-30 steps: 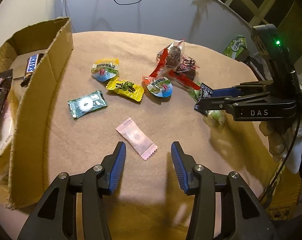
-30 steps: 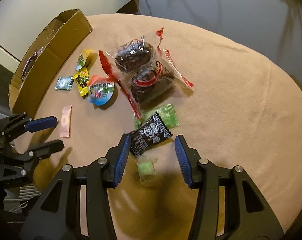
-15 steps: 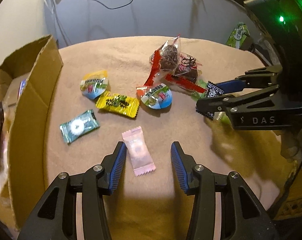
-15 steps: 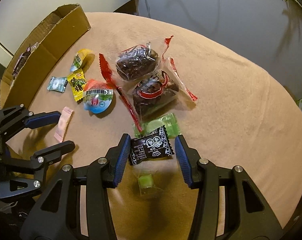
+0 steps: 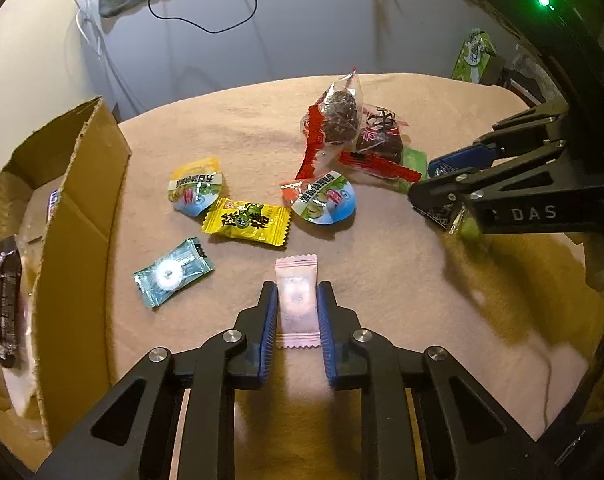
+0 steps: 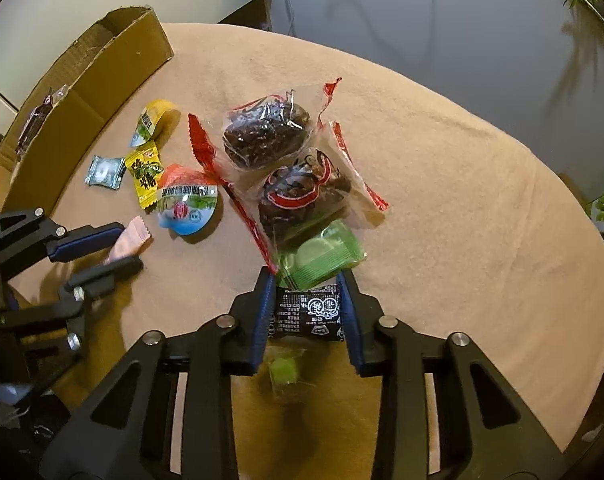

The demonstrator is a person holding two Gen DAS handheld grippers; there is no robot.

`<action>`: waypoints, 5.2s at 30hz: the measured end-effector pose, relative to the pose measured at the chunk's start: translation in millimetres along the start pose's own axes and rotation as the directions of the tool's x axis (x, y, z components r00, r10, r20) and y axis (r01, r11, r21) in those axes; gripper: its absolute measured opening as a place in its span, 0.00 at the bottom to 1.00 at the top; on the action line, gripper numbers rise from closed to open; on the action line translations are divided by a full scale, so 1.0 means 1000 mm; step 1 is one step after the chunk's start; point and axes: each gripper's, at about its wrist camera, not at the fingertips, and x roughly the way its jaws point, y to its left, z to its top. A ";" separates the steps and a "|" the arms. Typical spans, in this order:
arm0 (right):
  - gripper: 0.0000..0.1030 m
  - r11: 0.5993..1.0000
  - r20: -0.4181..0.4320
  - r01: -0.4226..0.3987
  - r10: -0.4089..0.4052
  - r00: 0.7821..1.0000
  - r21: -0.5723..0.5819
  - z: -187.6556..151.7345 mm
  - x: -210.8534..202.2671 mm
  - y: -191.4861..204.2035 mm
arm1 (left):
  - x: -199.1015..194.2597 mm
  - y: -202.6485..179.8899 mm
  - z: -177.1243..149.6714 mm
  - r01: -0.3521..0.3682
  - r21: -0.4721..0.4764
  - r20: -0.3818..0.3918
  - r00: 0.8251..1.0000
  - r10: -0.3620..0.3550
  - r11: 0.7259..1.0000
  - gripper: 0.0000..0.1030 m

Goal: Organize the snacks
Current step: 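Carry the pink candy and black packet toward the cardboard box, then open the left gripper over the box while the right gripper releases the black packet, then move both tools back to the red-wrapped meat bags and close on them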

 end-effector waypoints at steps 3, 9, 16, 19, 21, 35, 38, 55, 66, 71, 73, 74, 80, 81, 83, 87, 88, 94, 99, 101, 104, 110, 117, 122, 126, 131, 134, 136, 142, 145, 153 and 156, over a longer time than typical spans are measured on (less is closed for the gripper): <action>0.30 1.000 -0.002 -0.011 0.011 1.000 0.001 -0.005 -0.004 -0.002 | 0.000 -0.002 0.001 0.004 -0.001 0.005 1.000 -0.004 1.000 0.18; 0.29 0.998 0.002 -0.054 0.054 0.999 0.025 -0.018 -0.012 -0.018 | -0.005 0.005 -0.005 0.023 -0.020 0.012 1.000 -0.023 1.000 0.17; 0.12 0.992 0.042 -0.106 0.103 0.994 0.070 -0.027 -0.026 -0.031 | -0.007 0.005 -0.001 0.045 -0.030 0.020 0.999 -0.045 0.999 0.17; 0.11 0.993 0.046 -0.107 0.105 0.993 0.054 -0.026 -0.032 -0.031 | -0.007 0.003 -0.003 0.041 -0.019 0.017 0.999 -0.041 0.999 0.17; 0.11 0.992 0.031 -0.122 0.121 0.992 0.045 -0.029 -0.031 -0.031 | -0.006 0.005 -0.004 0.041 -0.018 0.015 0.999 -0.041 0.999 0.17; 0.13 0.988 -0.006 -0.150 0.150 0.989 -0.025 -0.048 -0.027 -0.015 | -0.006 0.006 -0.004 0.045 -0.021 0.020 0.999 -0.045 0.999 0.17; 0.12 0.991 0.013 -0.131 0.132 0.991 -0.039 -0.051 -0.031 -0.011 | -0.009 0.006 -0.004 0.052 -0.025 0.030 0.998 -0.051 0.998 0.17; 0.11 0.984 0.157 -0.151 0.164 0.974 -0.090 -0.010 -0.081 0.018 | -0.077 0.057 -0.006 0.005 -0.076 0.168 0.986 0.008 0.997 0.17; 0.11 0.960 0.190 -0.219 0.250 0.949 -0.173 0.049 -0.078 0.092 | -0.105 0.123 -0.031 -0.065 -0.197 0.175 0.979 0.100 0.978 0.17; 0.11 0.946 0.178 -0.243 0.282 0.943 -0.214 0.066 -0.072 0.124 | -0.110 0.148 -0.043 -0.078 -0.249 0.170 0.978 0.122 0.965 0.17; 0.11 0.941 0.175 -0.251 0.293 0.940 -0.225 0.072 -0.070 0.135 | -0.112 0.155 -0.047 -0.083 -0.264 0.167 0.977 0.130 0.961 0.17; 0.11 0.938 0.171 -0.258 0.301 0.938 -0.233 0.077 -0.068 0.142 | -0.112 0.158 -0.049 -0.084 -0.268 0.166 0.977 0.132 0.960 0.17; 0.11 0.923 0.144 -0.288 0.331 0.933 -0.253 0.091 -0.056 0.171 | -0.113 0.170 -0.054 -0.085 -0.289 0.163 0.977 0.137 0.954 0.17; 0.11 0.921 0.140 -0.293 0.335 0.932 -0.256 0.092 -0.054 0.175 | -0.114 0.172 -0.055 -0.086 -0.291 0.163 0.977 0.137 0.953 0.17; 0.11 0.918 0.132 -0.299 0.340 0.931 -0.259 0.095 -0.051 0.181 | -0.114 0.175 -0.056 -0.085 -0.296 0.163 0.977 0.138 0.951 0.17; 0.11 0.913 0.114 -0.306 0.346 0.931 -0.269 0.098 -0.045 0.190 | -0.113 0.179 -0.058 -0.081 -0.307 0.161 0.978 0.135 0.948 0.17; 0.11 0.912 0.108 -0.309 0.348 0.931 -0.270 0.099 -0.042 0.192 | -0.113 0.180 -0.059 -0.079 -0.308 0.161 0.978 0.134 0.948 0.17; 0.11 0.909 0.084 -0.316 0.350 0.933 -0.273 0.102 -0.032 0.201 | -0.113 0.182 -0.059 -0.076 -0.312 0.160 0.978 0.131 0.947 0.18; 0.11 0.908 0.081 -0.312 0.346 0.935 -0.280 0.103 -0.029 0.206 | -0.112 0.181 -0.058 -0.074 -0.309 0.160 0.979 0.128 0.948 0.18; 0.11 0.907 0.079 -0.311 0.345 0.935 -0.284 0.103 -0.030 0.208 | -0.112 0.181 -0.058 -0.078 -0.308 0.156 0.979 0.131 0.948 0.27; 0.28 0.909 0.081 -0.301 0.336 0.938 -0.287 0.103 -0.030 0.211 | -0.112 0.181 -0.058 -0.080 -0.316 0.158 0.978 0.135 0.946 0.33; 0.50 0.913 0.106 -0.288 0.329 0.938 -0.289 0.100 -0.038 0.210 | -0.116 0.178 -0.057 -0.079 -0.316 0.167 0.976 0.137 0.946 0.33; 0.64 0.923 0.129 -0.264 0.309 0.942 -0.281 0.093 -0.048 0.196 | -0.118 0.166 -0.054 -0.081 -0.293 0.173 0.975 0.136 0.953 0.33; 0.69 0.938 0.154 -0.224 0.270 0.950 -0.266 0.082 -0.059 0.171 | -0.120 0.152 -0.049 -0.065 -0.272 0.187 0.975 0.119 0.960 0.37; 0.69 0.951 0.173 -0.203 0.246 0.954 -0.233 0.072 -0.067 0.145 | -0.118 0.137 -0.045 -0.046 -0.251 0.196 0.976 0.097 0.967 0.37; 0.69 0.973 0.198 -0.157 0.190 0.962 -0.171 0.053 -0.076 0.098 | -0.112 0.113 -0.037 -0.018 -0.216 0.203 0.977 0.062 0.976 0.37; 0.69 0.982 0.199 -0.135 0.160 0.967 -0.130 0.043 -0.078 0.073 | -0.106 0.099 -0.031 0.005 -0.197 0.203 0.979 0.036 0.980 0.37; 0.69 0.988 0.198 -0.118 0.135 0.971 -0.097 0.036 -0.078 0.054 | -0.101 0.089 -0.027 0.016 -0.178 0.197 0.980 0.020 0.984 0.37; 0.69 0.997 0.194 -0.065 0.071 0.979 -0.037 0.020 -0.074 0.010 | -0.081 0.065 -0.012 0.042 -0.151 0.175 0.984 -0.015 0.988 0.37; 0.69 0.998 0.185 -0.046 0.051 0.981 -0.030 0.014 -0.068 -0.004 | -0.073 0.055 -0.004 0.052 -0.144 0.172 0.985 -0.027 0.988 0.37; 0.69 0.996 0.171 -0.059 0.070 0.983 -0.069 0.009 -0.049 -0.012 | -0.053 0.037 0.030 0.096 -0.133 0.177 0.982 -0.072 0.986 0.37; 0.69 0.991 0.172 -0.064 0.083 0.982 -0.117 0.009 -0.042 -0.006 | -0.043 0.032 0.044 0.110 -0.127 0.169 0.982 -0.088 0.986 0.37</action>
